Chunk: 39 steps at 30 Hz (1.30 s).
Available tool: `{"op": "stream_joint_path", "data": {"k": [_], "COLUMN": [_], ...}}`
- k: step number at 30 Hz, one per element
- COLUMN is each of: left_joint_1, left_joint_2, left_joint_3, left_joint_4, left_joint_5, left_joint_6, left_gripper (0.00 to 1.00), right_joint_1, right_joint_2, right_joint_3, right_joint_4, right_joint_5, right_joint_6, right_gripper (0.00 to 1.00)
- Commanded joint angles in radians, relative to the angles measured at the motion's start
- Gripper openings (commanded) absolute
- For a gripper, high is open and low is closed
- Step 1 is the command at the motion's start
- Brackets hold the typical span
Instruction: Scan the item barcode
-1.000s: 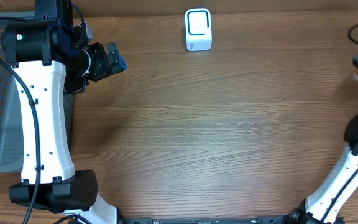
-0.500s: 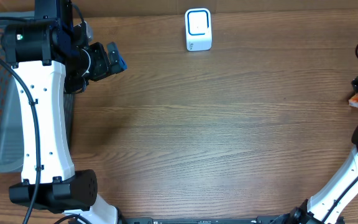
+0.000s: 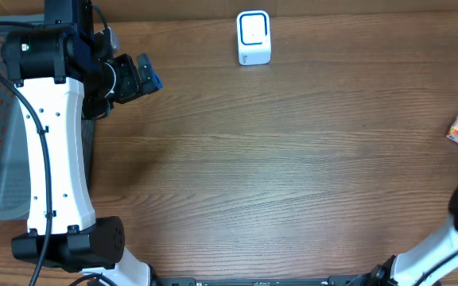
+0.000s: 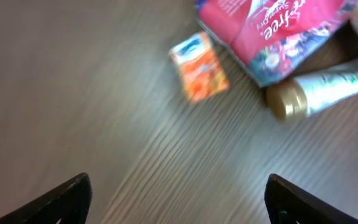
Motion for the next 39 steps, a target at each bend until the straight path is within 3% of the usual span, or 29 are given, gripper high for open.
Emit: {"op": "stream_joint_path", "data": {"k": [1, 14, 22, 24, 25, 32, 39], "left_joint_1": [-0.006, -0.006, -0.007, -0.006, -0.006, -0.006, -0.006], "left_joint_2": [0.011, 0.011, 0.011, 0.011, 0.011, 0.011, 0.011], "left_joint_3": [0.0, 0.0, 0.0, 0.0, 0.0, 0.0, 0.0], "left_joint_4": [0.001, 0.001, 0.001, 0.001, 0.001, 0.001, 0.001], "left_joint_5": [0.002, 0.002, 0.002, 0.002, 0.002, 0.002, 0.002], "left_joint_6": [0.015, 0.015, 0.015, 0.015, 0.015, 0.015, 0.015], "left_gripper": [1.0, 1.0, 1.0, 1.0, 1.0, 1.0, 1.0], "right_joint_1": [0.048, 0.335, 0.431, 0.441, 0.441, 0.441, 0.441], "right_joint_2": [-0.143, -0.519, -0.802, -0.867, -0.898, -0.953, -0.937], "right_joint_3": [0.008, -0.117, -0.436, -0.509, -0.545, -0.603, -0.603], "right_joint_4": [-0.038, -0.074, -0.023, 0.009, 0.018, -0.051, -0.088], "right_joint_5": [-0.094, -0.087, -0.072, -0.093, -0.111, -0.246, -0.251], "right_joint_6": [0.002, -0.002, 0.003, 0.002, 0.002, 0.002, 0.002], "right_gripper": [0.9, 0.91, 0.91, 0.93, 1.0, 1.0, 1.0]}}
